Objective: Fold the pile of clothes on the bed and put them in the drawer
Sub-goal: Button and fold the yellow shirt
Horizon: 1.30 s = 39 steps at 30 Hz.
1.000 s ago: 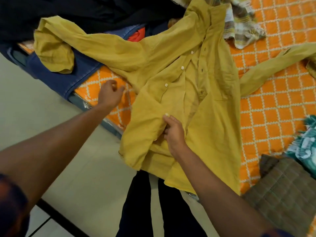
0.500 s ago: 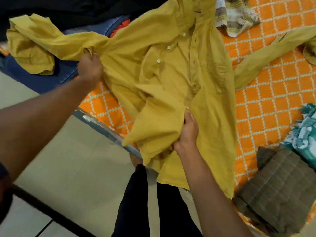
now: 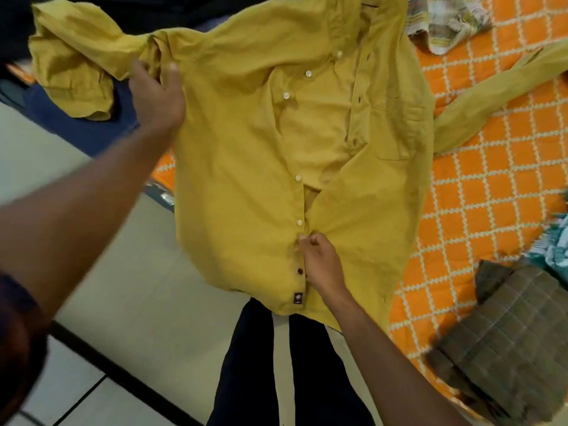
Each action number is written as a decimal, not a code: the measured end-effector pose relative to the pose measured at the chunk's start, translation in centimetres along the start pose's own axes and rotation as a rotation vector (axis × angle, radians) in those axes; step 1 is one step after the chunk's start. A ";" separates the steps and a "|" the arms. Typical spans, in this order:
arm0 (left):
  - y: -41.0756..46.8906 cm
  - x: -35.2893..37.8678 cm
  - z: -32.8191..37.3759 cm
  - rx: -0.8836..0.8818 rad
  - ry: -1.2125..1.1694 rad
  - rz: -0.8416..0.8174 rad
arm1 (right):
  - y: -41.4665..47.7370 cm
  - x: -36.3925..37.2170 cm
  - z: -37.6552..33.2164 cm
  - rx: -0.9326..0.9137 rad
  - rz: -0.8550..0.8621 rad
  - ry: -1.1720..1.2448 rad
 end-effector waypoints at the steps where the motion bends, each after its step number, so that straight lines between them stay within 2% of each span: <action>1: -2.8 -0.1 -0.4 -0.045 -0.057 -0.010 | 0.1 0.5 -0.1 0.051 -0.059 0.093; 3: -9.2 -0.1 -3.2 -0.069 -0.090 -0.069 | -0.3 1.8 -1.3 0.072 -0.209 0.224; 6: -17.8 -0.7 -7.6 0.023 0.121 -0.150 | -1.2 3.1 -2.4 -0.021 -0.421 0.093; 7: -19.4 -0.7 -8.8 0.061 0.201 -0.170 | -1.1 3.2 -2.5 -0.096 -0.426 -0.048; 9: -20.7 -1.3 -9.9 0.093 0.219 -0.182 | -0.6 2.5 -3.9 -0.359 -0.308 -0.390; 11: -19.6 -2.7 -10.7 0.039 0.136 -0.118 | -0.8 1.8 -5.9 -0.611 -0.195 -0.625; 13: -17.6 -4.4 -10.5 0.038 0.135 -0.033 | -0.6 1.9 -7.5 -0.783 -0.139 -0.869; 16: -14.7 -5.9 -9.0 0.020 0.338 0.059 | 0.8 1.8 -8.5 -0.747 -0.137 -1.100; 18: -13.8 -6.3 -8.1 -0.083 0.460 0.090 | 1.0 1.8 -8.3 -0.669 -0.222 -1.194; 20: -14.2 -6.0 -7.0 -0.121 0.463 0.095 | -0.3 1.9 -8.3 -0.678 -0.326 -1.309; 23: -16.7 -2.8 -3.7 0.157 0.406 -0.038 | -3.5 0.2 -7.6 -0.779 -0.352 -1.133; 25: -19.2 0.9 -1.8 0.342 0.299 -0.244 | -5.5 -1.9 -6.7 -0.848 -0.285 -0.912; 26: -20.4 2.8 -1.2 0.397 0.274 -0.366 | -6.0 -2.9 -5.6 -0.826 -0.278 -0.856; 27: -21.6 4.5 -1.1 0.428 0.300 -0.480 | -6.2 -3.4 -3.9 -0.777 -0.310 -0.893; 29: -22.8 6.8 -1.5 0.416 0.428 -0.593 | -6.5 -3.4 0.7 -0.624 -0.465 -1.253; 30: -22.7 7.2 -1.6 0.374 0.436 -0.597 | -6.7 -3.7 2.6 -0.554 -0.535 -1.373; 32: -21.7 7.1 -0.8 0.283 0.347 -0.556 | -6.8 -4.7 2.6 -0.478 -0.552 -1.267; 34: -19.9 7.4 1.0 0.269 0.303 -0.516 | -5.4 -5.6 -0.8 -0.482 -0.459 -1.096; 36: -18.5 7.7 2.7 0.305 0.271 -0.520 | -3.4 -6.0 -4.3 -0.481 -0.436 -1.018; 39: -14.6 9.5 6.0 0.372 0.252 -0.529 | 2.0 -6.8 -10.9 -0.467 -0.292 -0.886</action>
Point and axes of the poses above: each hand's wrist, its own y-axis towards the middle knuckle, its own x-axis out of the palm, z = x × y, the point moved 9 cm from there along y, towards the middle knuckle, and after that the axes turned 6 degrees about -y, right-handed, at the moved point
